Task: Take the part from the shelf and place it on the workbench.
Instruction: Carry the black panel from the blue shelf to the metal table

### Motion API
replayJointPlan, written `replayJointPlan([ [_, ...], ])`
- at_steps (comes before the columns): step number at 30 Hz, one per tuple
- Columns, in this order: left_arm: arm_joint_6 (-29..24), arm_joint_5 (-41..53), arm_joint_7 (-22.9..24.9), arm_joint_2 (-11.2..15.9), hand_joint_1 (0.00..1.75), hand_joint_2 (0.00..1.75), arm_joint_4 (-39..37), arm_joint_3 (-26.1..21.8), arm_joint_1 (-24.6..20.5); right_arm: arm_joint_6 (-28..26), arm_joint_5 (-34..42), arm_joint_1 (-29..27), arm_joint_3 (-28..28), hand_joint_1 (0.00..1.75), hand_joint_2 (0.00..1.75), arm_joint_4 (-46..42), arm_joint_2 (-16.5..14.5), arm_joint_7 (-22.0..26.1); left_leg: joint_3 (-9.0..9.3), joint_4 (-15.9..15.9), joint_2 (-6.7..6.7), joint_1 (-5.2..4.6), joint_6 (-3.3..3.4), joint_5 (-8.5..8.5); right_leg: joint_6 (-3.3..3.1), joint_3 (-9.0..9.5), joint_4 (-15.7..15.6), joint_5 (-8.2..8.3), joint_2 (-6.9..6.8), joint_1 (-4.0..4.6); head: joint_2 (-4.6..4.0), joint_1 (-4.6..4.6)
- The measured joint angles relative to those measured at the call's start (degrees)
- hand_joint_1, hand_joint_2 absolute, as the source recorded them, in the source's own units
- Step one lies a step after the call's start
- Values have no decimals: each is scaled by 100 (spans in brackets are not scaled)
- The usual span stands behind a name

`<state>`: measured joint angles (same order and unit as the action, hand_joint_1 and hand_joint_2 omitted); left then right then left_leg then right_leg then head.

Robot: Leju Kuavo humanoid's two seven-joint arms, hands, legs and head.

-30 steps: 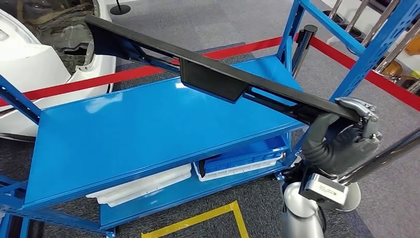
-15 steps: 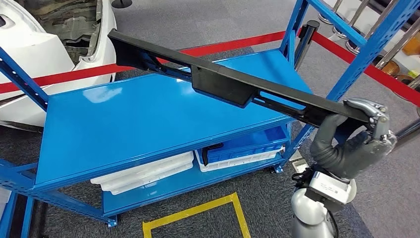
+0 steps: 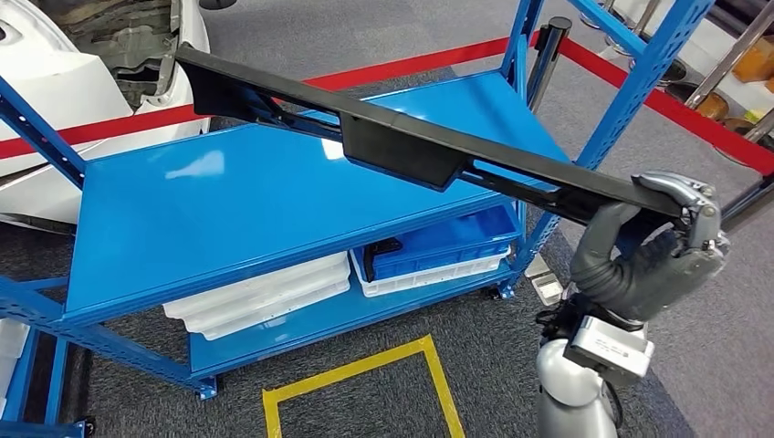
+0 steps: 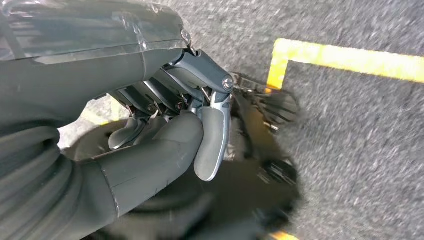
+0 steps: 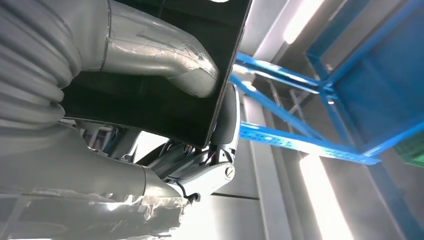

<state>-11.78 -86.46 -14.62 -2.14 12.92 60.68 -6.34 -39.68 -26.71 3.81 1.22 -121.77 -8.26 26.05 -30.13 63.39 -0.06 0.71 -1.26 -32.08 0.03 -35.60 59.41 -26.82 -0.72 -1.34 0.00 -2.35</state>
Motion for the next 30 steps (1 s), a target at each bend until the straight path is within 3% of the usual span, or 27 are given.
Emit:
replayJointPlan([
  [2, 21, -22, -98, -21, 175, 175, -1, -3, 0, 1, 44, 41, 10, 175, 175, 16, 8, 38, 187, -410, -32, -32, 26, 2, 76, -65, 30, 75, -3, 2, 0, 1],
  [4, 38, -39, -146, -33, 175, 175, -1, -5, 11, 1, 64, 56, 14, 175, 175, 31, 13, 50, 173, -474, -42, -47, 93, 39, 169, -94, 21, 158, -3, -4, 0, -4],
  [5, 43, -43, -158, -40, 175, 175, -1, -8, 13, 1, 72, 61, 16, 175, 175, 39, 17, 52, 147, -488, -31, -45, 142, 77, 208, -119, 54, 120, 1, -8, 0, -8],
  [6, 49, -44, -163, -48, 175, 175, -1, -10, 13, 1, 77, 65, 19, 175, 175, 48, 21, 53, 113, -501, -18, -40, 194, 116, 232, -161, 166, -5, 4, -11, 0, -29],
  [8, 57, -43, -165, -64, 175, 175, -1, -15, 7, -1, 85, 74, 22, 175, 175, 64, 27, 57, 9, -499, 10, -58, 298, 193, 243, -321, 719, -484, 10, -6, 0, -88],
  [10, 59, -35, -151, -78, 175, 175, -1, -16, 4, -2, 75, 77, 24, 175, 175, 76, 28, 58, -118, -462, 25, -109, 363, 261, 225, -471, 1418, -876, 14, 15, 0, -135],
  [11, 59, -26, -139, -84, 175, 175, -1, -16, 3, -2, 61, 77, 25, 175, 175, 80, 28, 51, -185, -435, 29, -141, 383, 292, 200, -458, 1601, -914, 19, 35, 0, -144],
  [12, 59, -14, -128, -90, 175, 175, -1, -16, 4, -2, 41, 77, 25, 175, 175, 82, 28, 37, -247, -409, 32, -175, 398, 320, 159, -356, 1581, -837, 24, 59, 0, -154],
  [13, 60, -3, -121, -96, 175, 175, -1, -16, 4, -2, 19, 76, 25, 175, 175, 84, 28, 17, -301, -386, 32, -210, 410, 346, 100, -165, 1365, -690, 31, 89, 0, -161],
  [15, 64, 10, -117, -114, 175, 175, -1, -16, 2, -2, -16, 76, 25, 175, 175, 83, 28, -20, -374, -363, 31, -265, 419, 398, -75, 338, 597, -475, 45, 163, 0, -157],
  [17, 72, 13, -112, -136, 175, 175, 1, -16, 2, -2, -33, 77, 25, 175, 175, 80, 28, -37, -423, -360, 38, -261, 382, 475, -197, 641, 33, -445, 50, 225, 0, -130],
  [20, 73, 16, -80, -158, 175, 175, -3, -16, 5, -2, -37, 79, 26, 175, 175, 77, 30, -61, -487, -383, 36, -221, 287, 574, -232, 649, -207, -296, 52, 239, 0, -132],
  [22, 70, 18, -61, -159, 175, 175, -8, -16, 2, -2, -30, 78, 29, 175, 175, 75, 32, -100, -582, -168, 6, -215, 211, 288, -238, 597, -363, -151, 38, 174, 0, -126],
  [24, 72, 20, -51, -158, 175, 175, -9, -16, 4, -2, -17, 76, 33, 175, 175, 73, 37, -131, -719, 404, -8, -146, 106, -242, -221, 466, -379, -56, 19, 123, 0, -87],
  [25, 74, 20, -47, -158, 175, 175, -9, -16, 7, -2, -11, 76, 33, 175, 175, 73, 40, -136, -761, 723, -8, -99, 53, -413, -201, 381, -346, -17, 7, 101, 0, -67],
  [26, 76, 21, -43, -158, 175, 175, -9, -16, 10, -2, -9, 75, 33, 175, 175, 73, 45, -138, -753, 948, -7, -52, 0, -446, -173, 293, -299, 19, -6, 75, 0, -55],
  [28, 80, 28, -48, -157, 175, 175, -9, -16, 9, -2, -12, 71, 33, 175, 175, 73, 54, -141, -538, 938, -5, 42, -113, -178, -104, 89, -172, 81, -29, 3, 0, -36],
  [29, 84, 35, -55, -156, 175, 175, -9, -16, 6, -2, -15, 68, 33, 175, 175, 71, 57, -149, -322, 678, -7, 93, -178, -22, -66, -21, -89, 107, -35, -35, 0, -30],
  [30, 88, 44, -63, -155, 175, 175, -9, -16, 2, -2, -18, 63, 33, 175, 175, 64, 61, -158, -80, 320, -14, 114, -240, 24, -23, -128, 1, 132, -33, -62, 0, -14],
])
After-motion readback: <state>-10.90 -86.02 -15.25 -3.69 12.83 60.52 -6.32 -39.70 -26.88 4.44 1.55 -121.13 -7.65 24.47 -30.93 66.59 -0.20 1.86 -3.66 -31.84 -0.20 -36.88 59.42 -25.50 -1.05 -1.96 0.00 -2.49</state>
